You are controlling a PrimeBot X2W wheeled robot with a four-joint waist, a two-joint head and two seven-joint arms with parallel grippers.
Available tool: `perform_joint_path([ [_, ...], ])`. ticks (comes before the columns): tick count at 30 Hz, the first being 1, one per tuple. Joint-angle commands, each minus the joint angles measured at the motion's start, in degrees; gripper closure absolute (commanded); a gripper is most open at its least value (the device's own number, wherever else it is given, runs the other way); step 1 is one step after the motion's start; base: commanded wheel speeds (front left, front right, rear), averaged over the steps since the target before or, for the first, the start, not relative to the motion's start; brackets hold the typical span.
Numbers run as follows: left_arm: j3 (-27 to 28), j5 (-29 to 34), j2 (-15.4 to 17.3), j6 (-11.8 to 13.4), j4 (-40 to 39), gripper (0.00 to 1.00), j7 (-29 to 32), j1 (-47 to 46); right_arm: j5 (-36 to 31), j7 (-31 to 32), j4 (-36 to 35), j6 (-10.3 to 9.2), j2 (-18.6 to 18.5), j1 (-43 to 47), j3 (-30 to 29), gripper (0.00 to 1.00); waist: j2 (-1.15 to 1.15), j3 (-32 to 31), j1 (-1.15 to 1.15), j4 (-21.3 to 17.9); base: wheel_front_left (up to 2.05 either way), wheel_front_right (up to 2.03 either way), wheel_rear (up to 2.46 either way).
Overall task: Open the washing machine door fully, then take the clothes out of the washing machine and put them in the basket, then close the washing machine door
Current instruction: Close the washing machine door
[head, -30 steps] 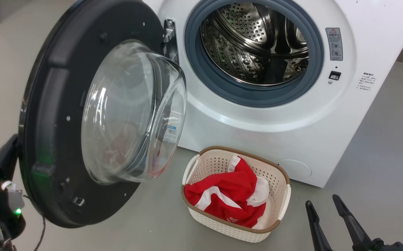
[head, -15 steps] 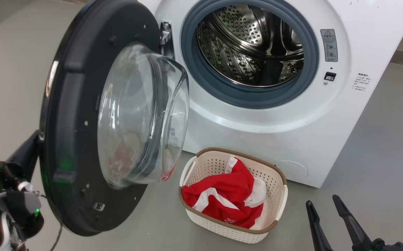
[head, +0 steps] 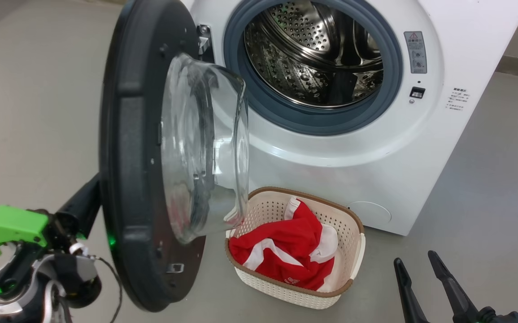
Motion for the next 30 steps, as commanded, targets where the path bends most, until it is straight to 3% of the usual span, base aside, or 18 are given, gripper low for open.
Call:
perform_joint_path([
  [1,-0.37,-1.58,0.71,-0.24,-2.69,1.00,-0.27,-0.62,0.01,-0.69,-1.46,0.09,-0.52,-1.33,1.36,0.00,0.00,0.15,0.00,-0.24,0.00,0.00,0.00],
  [13,-7.20,-7.43,0.70,-1.89,-4.58,1.00,-4.47,-0.33,-0.63,-0.69,-1.66,0.09,-0.52,-2.49,1.47,0.00,0.00,1.88,0.00,-3.16,0.00,0.00,0.00],
  [30,-13.87,-13.25,0.70,-6.13,-4.82,1.00,-9.06,-1.83,-1.09,-0.70,-1.35,0.09,-0.52,-3.84,1.27,0.00,0.00,3.41,0.00,-8.12,0.00,0.00,0.00],
])
